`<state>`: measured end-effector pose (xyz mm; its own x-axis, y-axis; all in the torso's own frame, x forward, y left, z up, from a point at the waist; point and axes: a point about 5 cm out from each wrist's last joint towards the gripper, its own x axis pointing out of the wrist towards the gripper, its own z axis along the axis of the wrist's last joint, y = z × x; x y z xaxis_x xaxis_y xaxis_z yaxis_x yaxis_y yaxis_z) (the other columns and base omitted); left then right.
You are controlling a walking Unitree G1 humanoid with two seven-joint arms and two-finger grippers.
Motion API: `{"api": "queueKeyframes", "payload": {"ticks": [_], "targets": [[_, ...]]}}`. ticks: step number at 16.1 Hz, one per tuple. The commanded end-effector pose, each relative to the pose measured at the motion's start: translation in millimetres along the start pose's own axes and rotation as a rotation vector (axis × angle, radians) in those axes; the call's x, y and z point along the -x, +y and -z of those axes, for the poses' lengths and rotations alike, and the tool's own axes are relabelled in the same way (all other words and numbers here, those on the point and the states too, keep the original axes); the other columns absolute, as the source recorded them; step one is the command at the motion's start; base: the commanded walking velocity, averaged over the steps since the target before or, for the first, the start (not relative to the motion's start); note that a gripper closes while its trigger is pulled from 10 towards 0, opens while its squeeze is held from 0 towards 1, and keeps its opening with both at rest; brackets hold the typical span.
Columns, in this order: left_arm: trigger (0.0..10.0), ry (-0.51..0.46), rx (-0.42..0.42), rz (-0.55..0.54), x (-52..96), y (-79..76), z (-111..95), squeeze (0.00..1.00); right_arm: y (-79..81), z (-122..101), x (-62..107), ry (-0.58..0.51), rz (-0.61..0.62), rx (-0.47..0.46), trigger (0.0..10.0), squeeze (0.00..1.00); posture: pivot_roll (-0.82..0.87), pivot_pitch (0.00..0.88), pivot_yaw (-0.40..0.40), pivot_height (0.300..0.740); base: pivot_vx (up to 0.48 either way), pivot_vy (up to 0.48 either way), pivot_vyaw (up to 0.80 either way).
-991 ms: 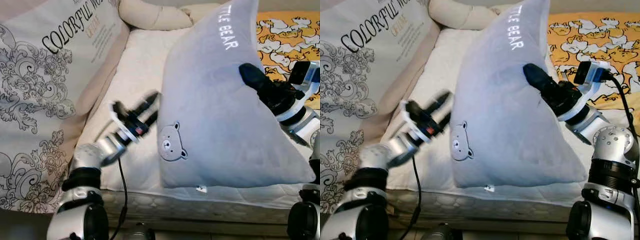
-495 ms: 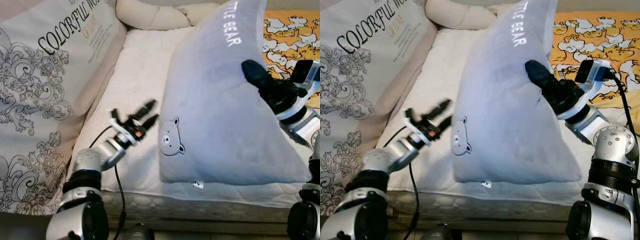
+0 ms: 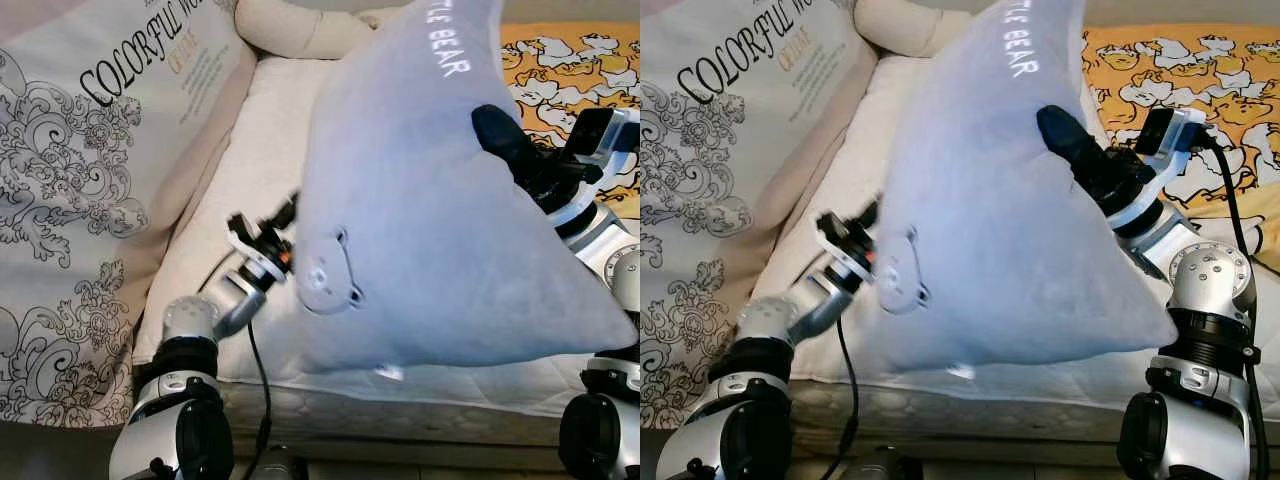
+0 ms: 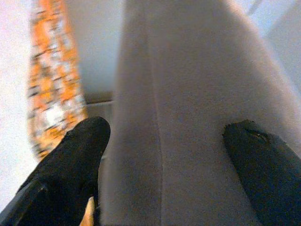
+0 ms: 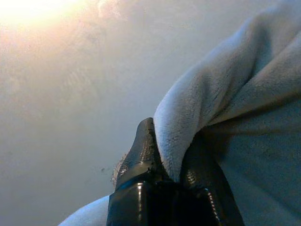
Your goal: Clean up the room
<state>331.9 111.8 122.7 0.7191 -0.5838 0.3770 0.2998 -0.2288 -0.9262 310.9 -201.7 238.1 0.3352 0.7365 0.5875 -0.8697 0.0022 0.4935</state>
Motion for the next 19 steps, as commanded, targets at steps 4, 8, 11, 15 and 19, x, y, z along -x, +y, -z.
{"api": "queueKeyframes", "payload": {"ticks": [4,8,11,15,19], "targets": [[6.5,-0.017,-0.032,0.152,-5.1,-29.0,-10.1,0.00,-7.9,10.6,11.0,0.012,0.066,-0.005,0.0,0.00,-0.01,0.000,0.083,0.740,0.000,0.000,0.00],[2.5,0.032,-0.112,0.121,-3.5,-33.7,-7.7,0.00,-13.8,19.8,20.5,0.039,0.131,-0.009,0.0,0.00,-0.01,0.000,0.083,0.740,0.000,0.000,0.00],[0.0,0.159,-0.334,-0.012,-2.2,-27.6,4.1,0.00,-20.2,27.9,26.9,0.074,0.205,0.009,0.0,0.00,-0.01,0.000,0.083,0.740,0.000,0.000,0.00],[0.0,0.177,-0.458,-0.066,1.2,-36.0,-0.5,0.00,-25.6,35.2,32.6,0.098,0.273,0.027,0.0,0.00,-0.01,0.000,0.084,0.740,0.000,0.000,0.00],[0.0,0.175,-0.627,-0.163,2.8,-45.3,-12.5,0.00,-32.1,43.2,41.0,0.132,0.381,0.073,0.0,0.00,0.00,0.000,0.087,0.740,0.000,0.000,0.00]]}}
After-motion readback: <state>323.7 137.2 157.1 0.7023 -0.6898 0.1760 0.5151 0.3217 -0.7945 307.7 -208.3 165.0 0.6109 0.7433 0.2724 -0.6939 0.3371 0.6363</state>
